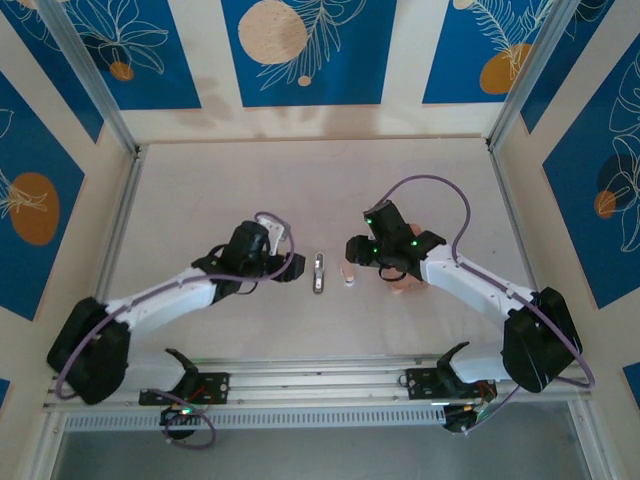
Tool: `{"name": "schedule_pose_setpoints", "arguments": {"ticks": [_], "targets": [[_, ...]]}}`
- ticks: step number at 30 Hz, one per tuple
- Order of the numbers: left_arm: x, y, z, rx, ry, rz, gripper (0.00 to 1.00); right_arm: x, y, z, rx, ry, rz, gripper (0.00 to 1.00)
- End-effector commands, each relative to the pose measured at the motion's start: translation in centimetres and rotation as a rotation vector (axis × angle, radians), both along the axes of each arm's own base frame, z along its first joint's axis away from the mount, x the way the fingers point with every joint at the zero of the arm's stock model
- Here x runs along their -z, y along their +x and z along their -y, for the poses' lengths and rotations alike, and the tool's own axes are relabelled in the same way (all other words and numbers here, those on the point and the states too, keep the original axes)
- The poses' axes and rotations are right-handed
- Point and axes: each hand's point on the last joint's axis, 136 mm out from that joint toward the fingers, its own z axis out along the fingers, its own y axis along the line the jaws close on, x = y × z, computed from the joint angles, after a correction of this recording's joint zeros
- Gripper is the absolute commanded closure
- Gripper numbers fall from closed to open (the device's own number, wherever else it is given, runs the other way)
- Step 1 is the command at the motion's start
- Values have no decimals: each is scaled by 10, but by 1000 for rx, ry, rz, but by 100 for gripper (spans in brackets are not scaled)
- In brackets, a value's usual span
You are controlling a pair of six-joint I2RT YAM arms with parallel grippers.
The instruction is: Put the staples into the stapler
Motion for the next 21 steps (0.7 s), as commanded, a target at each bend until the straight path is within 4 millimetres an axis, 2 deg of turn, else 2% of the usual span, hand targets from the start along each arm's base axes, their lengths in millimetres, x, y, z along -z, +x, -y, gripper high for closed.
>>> {"name": "schedule_pose_setpoints", "arguments": {"ticks": [1, 6, 11, 15, 21], "targets": [[-12, 17, 16, 97, -13, -21, 29, -11, 21, -6, -49, 45, 75, 58], [-39, 32, 44, 241, -81, -62, 30, -4, 14, -5, -46, 44, -75, 58], [-51, 47, 56, 272, -65, -96, 31, 0, 6, 9, -9, 41, -161, 57], [-50, 52, 64, 310, -57, -118, 31, 5, 5, 27, 47, 77, -252, 57], [-37, 62, 79, 395, -26, -168, 32, 9, 10, 45, 91, 128, -276, 57]]}}
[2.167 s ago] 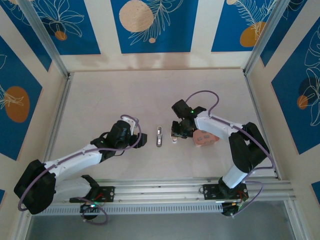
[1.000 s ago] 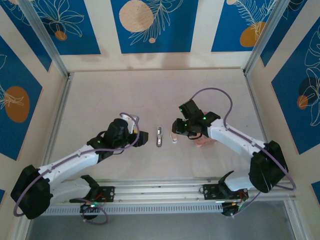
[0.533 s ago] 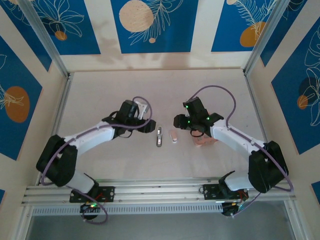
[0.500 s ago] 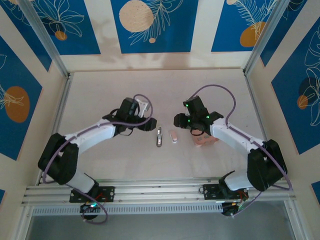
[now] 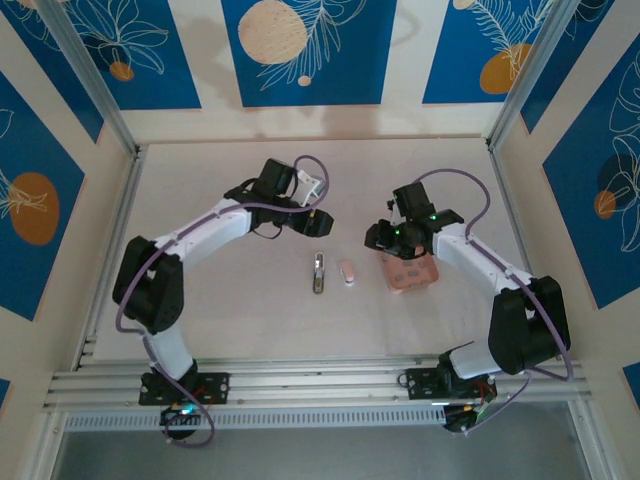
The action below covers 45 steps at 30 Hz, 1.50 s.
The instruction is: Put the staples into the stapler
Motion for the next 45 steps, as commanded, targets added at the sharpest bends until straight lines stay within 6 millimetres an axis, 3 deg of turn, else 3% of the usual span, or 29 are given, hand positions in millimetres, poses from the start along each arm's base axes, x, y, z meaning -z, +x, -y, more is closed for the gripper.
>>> {"name": "schedule_pose_setpoints", "arguments": {"ticks": [1, 4, 9, 12, 26, 33, 38, 45], "targets": [[10, -2, 4, 78, 31, -63, 32, 4, -7, 0, -3, 49, -61, 57], [15, 4, 7, 78, 52, -92, 32, 4, -7, 7, 16, 61, -76, 56], [19, 19, 4, -4, 81, -90, 33, 32, -22, 43, 132, -33, -270, 59], [19, 27, 2, -61, 82, -82, 32, 42, -21, 55, 191, -29, -333, 59], [15, 45, -11, -168, 78, -39, 32, 61, 35, 66, 252, -69, -379, 63], [17, 50, -16, -189, 93, -35, 32, 59, 30, 85, 376, -98, -490, 64], [18, 49, -21, -212, 111, -42, 32, 55, 31, 87, 495, -40, -533, 64], [13, 52, -38, -212, 159, 23, 32, 56, 15, 90, 652, -29, -597, 64]]}}
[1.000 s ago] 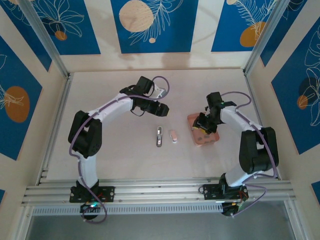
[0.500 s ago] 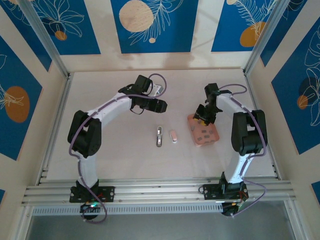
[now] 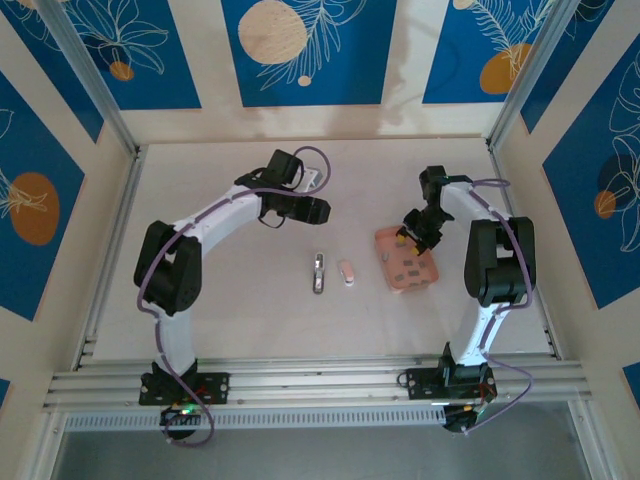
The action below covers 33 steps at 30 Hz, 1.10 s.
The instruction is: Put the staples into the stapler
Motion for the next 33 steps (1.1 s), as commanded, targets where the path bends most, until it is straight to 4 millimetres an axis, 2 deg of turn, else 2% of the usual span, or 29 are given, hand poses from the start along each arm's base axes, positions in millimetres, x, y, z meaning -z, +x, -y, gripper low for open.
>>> {"name": "schedule_pose_setpoints", "arguments": {"ticks": [1, 7, 14, 24, 33], "targets": [[-15, 2, -21, -13, 41, 61, 32, -9, -17, -1, 128, 6, -46, 64], [-18, 0, -33, 38, 92, 122, 31, -10, -27, -1, 257, -27, -53, 64], [-21, -3, -44, 92, 134, 173, 30, 5, -32, -5, 391, -24, -83, 64], [-20, -15, -49, 109, 136, 174, 30, 17, -29, 4, 485, -46, -93, 64], [-21, -17, -51, 90, 130, 176, 30, 31, -30, 5, 531, -27, -115, 61]]}}
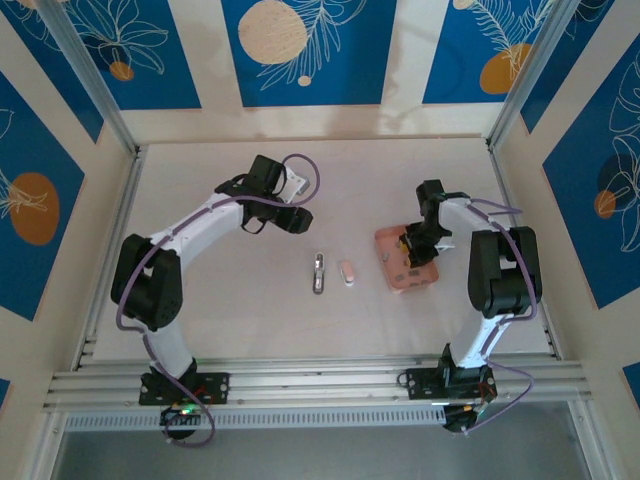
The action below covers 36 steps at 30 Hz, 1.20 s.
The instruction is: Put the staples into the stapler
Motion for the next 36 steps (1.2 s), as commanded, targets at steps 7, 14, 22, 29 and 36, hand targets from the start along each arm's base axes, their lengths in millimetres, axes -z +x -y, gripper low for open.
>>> {"name": "schedule_pose_setpoints", "arguments": {"ticks": [7, 14, 22, 29, 36], "targets": [[-16, 2, -6, -26, -22, 33, 30, 19, -8, 6, 90, 19, -45, 61], [-16, 3, -6, -37, -24, 31, 31, 28, -7, 4, 99, 33, -59, 64], [-18, 5, -7, -41, -20, 36, 31, 34, -1, 5, 92, 40, -67, 73], [-20, 7, -6, -41, -23, 41, 30, 29, 1, 4, 79, 46, -51, 81], [-29, 9, -5, -51, -38, 54, 31, 4, 9, 7, 2, 20, 33, 82]]}}
